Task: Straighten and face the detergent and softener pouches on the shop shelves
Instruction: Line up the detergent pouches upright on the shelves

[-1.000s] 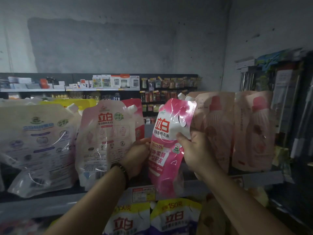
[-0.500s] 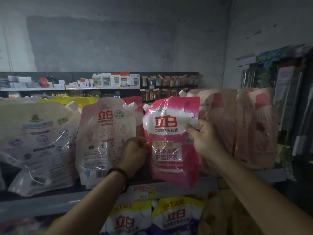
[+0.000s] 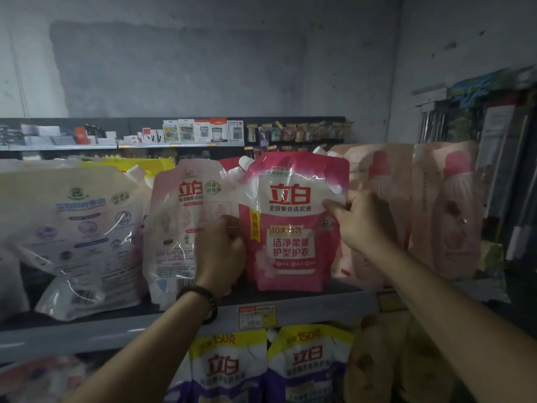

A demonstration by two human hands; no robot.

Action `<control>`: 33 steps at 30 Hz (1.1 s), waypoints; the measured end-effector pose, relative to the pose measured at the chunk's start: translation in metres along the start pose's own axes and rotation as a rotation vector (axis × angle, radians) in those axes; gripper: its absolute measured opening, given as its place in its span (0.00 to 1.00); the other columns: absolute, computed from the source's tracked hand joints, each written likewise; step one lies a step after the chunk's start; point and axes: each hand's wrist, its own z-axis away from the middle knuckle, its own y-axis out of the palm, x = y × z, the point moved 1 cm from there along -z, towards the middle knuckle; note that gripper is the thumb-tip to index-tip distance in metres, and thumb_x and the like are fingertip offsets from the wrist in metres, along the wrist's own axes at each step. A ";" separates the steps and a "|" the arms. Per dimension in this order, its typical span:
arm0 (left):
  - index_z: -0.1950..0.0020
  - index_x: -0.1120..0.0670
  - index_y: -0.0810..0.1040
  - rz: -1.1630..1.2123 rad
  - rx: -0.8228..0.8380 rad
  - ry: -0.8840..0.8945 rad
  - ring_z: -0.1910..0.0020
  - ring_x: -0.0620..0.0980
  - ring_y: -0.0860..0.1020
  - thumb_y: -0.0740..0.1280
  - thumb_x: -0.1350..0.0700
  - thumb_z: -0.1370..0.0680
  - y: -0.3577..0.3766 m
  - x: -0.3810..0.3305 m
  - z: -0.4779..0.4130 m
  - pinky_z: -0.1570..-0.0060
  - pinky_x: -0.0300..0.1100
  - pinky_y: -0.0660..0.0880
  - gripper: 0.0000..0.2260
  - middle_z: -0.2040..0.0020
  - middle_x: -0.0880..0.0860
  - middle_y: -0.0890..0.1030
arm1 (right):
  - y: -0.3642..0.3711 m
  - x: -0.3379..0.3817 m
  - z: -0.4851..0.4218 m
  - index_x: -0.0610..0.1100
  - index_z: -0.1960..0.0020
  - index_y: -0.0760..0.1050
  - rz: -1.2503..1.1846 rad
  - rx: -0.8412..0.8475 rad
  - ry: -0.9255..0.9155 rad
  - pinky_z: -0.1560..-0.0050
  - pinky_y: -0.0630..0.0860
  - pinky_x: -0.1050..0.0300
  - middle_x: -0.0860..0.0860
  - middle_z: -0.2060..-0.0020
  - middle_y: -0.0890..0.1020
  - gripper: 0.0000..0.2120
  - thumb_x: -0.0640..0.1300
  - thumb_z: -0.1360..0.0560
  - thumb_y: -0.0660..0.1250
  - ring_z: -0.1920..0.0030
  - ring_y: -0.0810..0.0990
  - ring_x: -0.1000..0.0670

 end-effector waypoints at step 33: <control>0.48 0.45 0.79 0.087 0.022 0.040 0.57 0.48 0.85 0.69 0.59 0.18 0.023 0.010 0.018 0.58 0.55 0.86 0.07 0.53 0.46 0.85 | -0.020 -0.005 0.009 0.43 0.39 0.83 -0.001 -0.222 -0.084 0.61 0.66 0.74 0.50 0.52 0.85 0.13 0.44 0.22 0.74 0.54 0.81 0.54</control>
